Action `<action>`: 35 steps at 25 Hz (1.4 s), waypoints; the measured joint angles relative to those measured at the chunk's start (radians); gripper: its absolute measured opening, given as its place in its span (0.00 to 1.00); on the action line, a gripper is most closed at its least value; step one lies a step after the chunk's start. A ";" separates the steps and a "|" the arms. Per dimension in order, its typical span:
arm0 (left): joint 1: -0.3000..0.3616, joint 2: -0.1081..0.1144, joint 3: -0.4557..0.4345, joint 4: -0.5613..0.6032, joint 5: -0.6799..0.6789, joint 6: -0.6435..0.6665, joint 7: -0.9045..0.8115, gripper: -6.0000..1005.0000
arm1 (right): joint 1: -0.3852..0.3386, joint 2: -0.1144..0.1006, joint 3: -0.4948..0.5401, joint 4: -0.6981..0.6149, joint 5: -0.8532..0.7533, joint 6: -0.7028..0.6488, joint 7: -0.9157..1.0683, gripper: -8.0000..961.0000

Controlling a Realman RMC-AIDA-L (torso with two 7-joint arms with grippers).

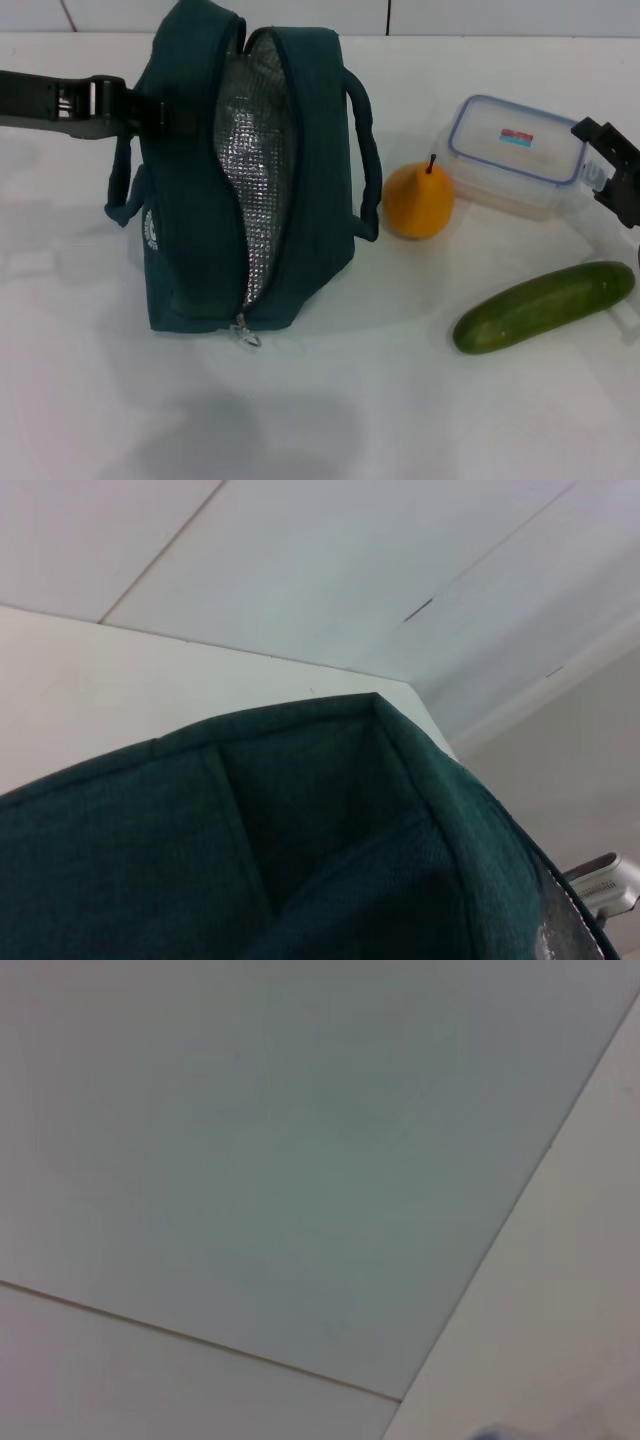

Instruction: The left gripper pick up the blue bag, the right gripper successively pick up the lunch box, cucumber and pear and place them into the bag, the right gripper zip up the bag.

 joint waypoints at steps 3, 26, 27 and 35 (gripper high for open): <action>-0.002 0.001 -0.001 -0.003 0.000 -0.001 0.004 0.06 | 0.006 0.000 0.000 -0.006 0.001 0.000 0.000 0.78; -0.010 0.003 -0.003 -0.004 0.000 -0.001 0.011 0.06 | 0.013 0.000 0.001 -0.017 0.002 0.028 -0.044 0.76; -0.010 0.003 -0.003 -0.003 0.000 -0.001 0.012 0.06 | 0.013 0.000 0.001 -0.017 0.002 0.029 -0.044 0.76; -0.010 0.004 0.001 0.000 0.000 -0.001 0.013 0.06 | 0.023 0.000 -0.003 -0.017 0.002 0.051 -0.045 0.28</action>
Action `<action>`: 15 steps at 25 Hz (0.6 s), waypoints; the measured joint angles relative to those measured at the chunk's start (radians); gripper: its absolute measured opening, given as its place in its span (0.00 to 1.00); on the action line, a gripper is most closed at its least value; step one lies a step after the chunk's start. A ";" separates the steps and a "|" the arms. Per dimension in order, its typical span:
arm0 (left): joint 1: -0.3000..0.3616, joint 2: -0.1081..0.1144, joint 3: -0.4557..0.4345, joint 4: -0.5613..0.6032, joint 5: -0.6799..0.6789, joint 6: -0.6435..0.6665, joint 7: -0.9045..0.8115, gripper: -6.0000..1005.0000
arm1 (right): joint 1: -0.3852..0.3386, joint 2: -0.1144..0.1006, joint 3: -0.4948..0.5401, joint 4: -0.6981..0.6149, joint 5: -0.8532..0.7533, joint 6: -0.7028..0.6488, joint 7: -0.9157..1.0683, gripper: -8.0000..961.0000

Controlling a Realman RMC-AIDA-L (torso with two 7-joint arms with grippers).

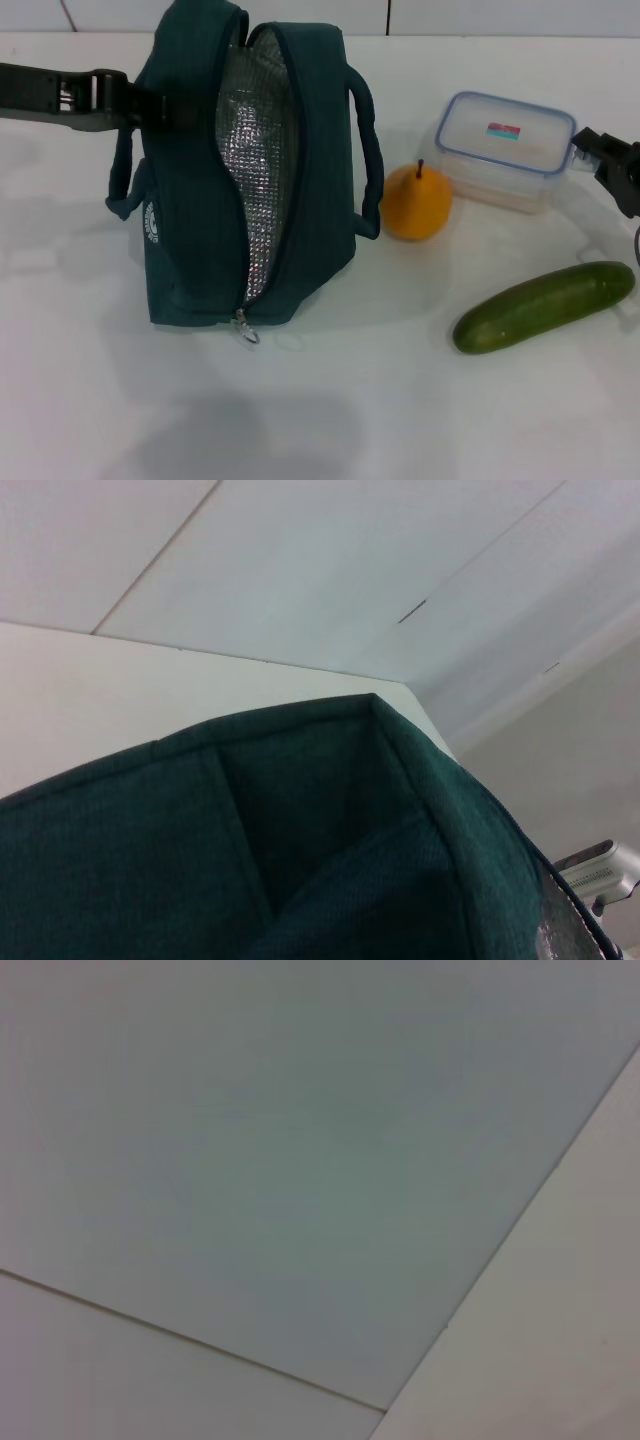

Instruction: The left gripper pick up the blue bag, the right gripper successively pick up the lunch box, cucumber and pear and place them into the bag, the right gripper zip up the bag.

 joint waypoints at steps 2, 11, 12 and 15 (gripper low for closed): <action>0.000 0.000 0.000 0.000 0.000 0.000 0.002 0.06 | 0.002 0.000 0.000 0.000 0.000 0.001 -0.007 0.24; -0.004 0.002 -0.001 -0.001 0.000 0.000 0.009 0.06 | 0.003 0.000 0.000 0.000 -0.002 -0.006 -0.049 0.14; -0.006 0.002 -0.001 -0.002 0.000 0.000 0.010 0.06 | 0.002 0.000 0.000 -0.001 -0.002 -0.008 -0.051 0.13; -0.008 0.002 -0.002 -0.003 0.001 0.000 0.010 0.06 | -0.002 0.000 0.000 -0.009 -0.002 -0.012 -0.059 0.11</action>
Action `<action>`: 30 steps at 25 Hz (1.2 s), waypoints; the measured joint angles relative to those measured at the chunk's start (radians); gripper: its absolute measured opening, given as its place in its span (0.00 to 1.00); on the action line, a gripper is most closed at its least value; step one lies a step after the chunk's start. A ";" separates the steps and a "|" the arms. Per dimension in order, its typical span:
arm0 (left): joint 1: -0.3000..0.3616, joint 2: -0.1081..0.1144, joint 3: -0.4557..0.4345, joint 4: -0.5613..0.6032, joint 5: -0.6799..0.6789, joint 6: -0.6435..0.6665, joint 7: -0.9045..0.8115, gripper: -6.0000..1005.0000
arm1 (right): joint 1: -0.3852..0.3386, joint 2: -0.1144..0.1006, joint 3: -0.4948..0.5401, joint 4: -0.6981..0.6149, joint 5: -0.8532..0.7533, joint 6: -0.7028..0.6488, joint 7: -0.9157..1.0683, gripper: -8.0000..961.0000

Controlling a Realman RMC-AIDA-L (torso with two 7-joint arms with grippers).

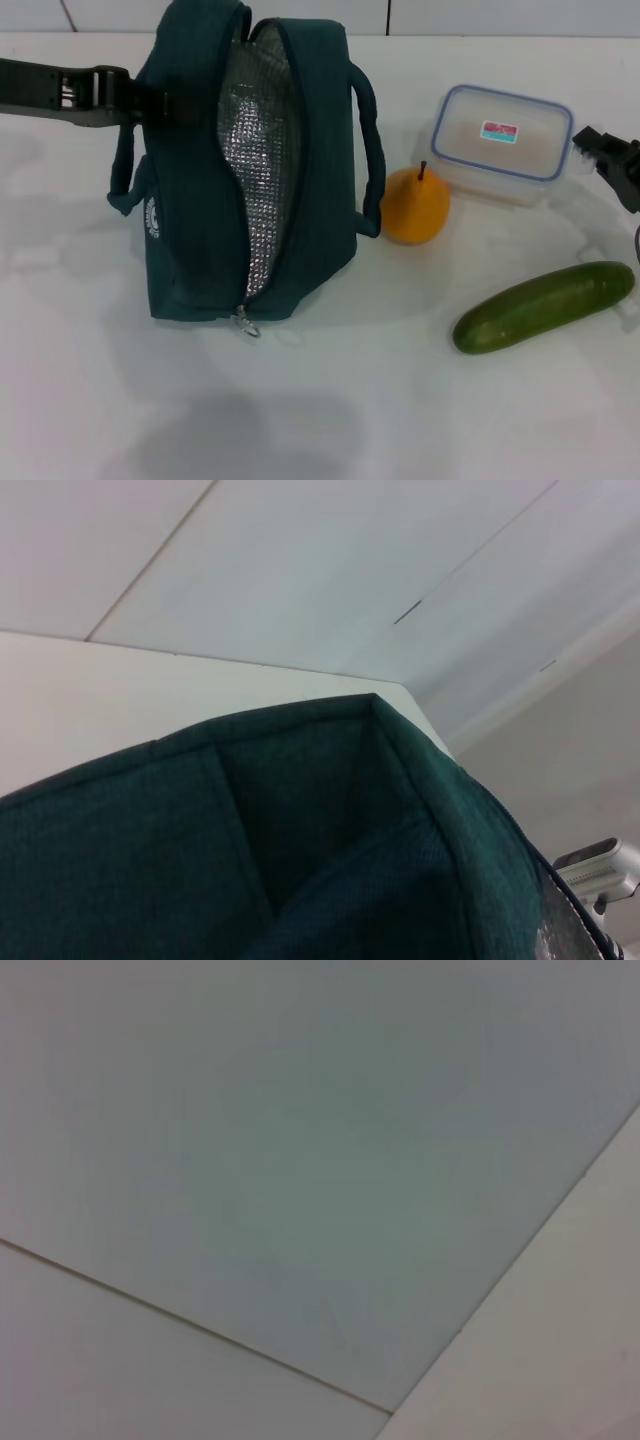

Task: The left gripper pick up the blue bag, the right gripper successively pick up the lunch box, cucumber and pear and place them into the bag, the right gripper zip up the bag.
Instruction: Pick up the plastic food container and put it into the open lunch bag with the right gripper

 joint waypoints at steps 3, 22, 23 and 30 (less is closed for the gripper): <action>-0.002 0.000 -0.002 -0.001 0.000 0.000 0.000 0.06 | -0.001 0.000 0.001 -0.003 0.001 -0.015 -0.011 0.11; -0.017 0.013 0.002 -0.002 0.010 -0.011 -0.003 0.06 | -0.015 0.000 0.012 -0.016 0.077 -0.188 -0.024 0.11; -0.019 0.013 0.002 -0.002 0.011 -0.011 -0.003 0.06 | -0.017 0.000 0.012 -0.016 0.086 -0.198 -0.023 0.11; -0.026 0.019 0.002 -0.002 0.013 -0.011 -0.006 0.06 | -0.022 0.000 0.012 -0.013 0.120 -0.258 0.002 0.11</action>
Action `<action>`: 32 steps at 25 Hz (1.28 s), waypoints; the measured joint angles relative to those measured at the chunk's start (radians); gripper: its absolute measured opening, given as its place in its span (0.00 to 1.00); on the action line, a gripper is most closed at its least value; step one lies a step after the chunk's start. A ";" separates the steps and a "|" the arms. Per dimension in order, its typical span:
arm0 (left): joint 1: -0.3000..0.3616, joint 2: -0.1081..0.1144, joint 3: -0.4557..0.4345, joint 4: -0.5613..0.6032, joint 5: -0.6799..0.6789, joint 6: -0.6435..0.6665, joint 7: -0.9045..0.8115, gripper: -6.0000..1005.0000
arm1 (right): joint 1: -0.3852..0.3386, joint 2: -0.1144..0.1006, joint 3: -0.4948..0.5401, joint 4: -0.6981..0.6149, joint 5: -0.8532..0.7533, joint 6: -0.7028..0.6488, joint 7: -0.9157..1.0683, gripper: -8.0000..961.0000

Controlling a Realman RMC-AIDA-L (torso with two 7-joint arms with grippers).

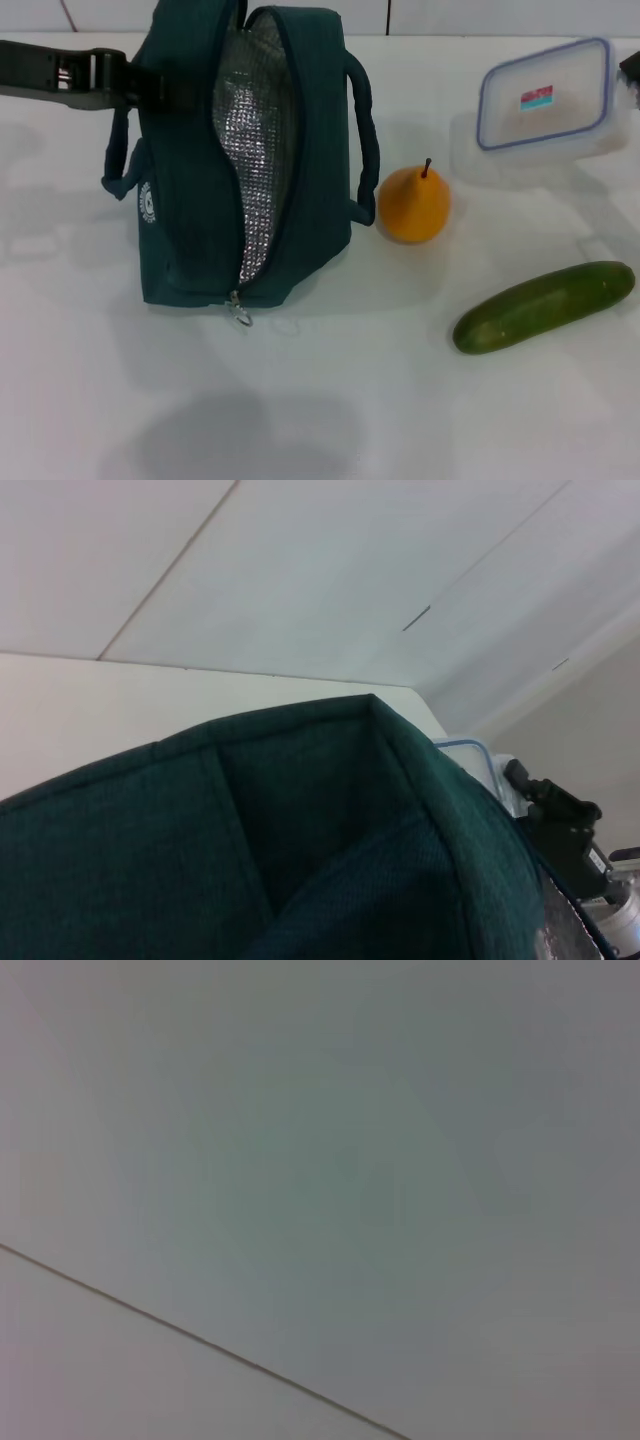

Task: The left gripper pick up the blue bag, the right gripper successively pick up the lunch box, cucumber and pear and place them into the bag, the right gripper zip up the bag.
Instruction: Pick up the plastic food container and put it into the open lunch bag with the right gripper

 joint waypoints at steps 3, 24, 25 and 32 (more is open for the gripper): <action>-0.001 0.003 0.000 0.000 0.000 0.002 -0.001 0.06 | -0.001 0.000 0.000 -0.002 0.007 -0.031 0.038 0.11; -0.006 0.005 0.002 0.000 0.000 0.006 -0.013 0.06 | 0.014 0.000 0.000 -0.022 0.079 -0.117 0.145 0.11; -0.006 0.005 0.004 0.000 0.000 0.006 -0.014 0.06 | 0.018 0.000 0.000 -0.024 0.087 -0.127 0.152 0.11; -0.007 0.008 0.038 -0.002 -0.001 0.005 -0.020 0.06 | 0.080 0.000 -0.001 -0.027 0.122 -0.199 0.185 0.11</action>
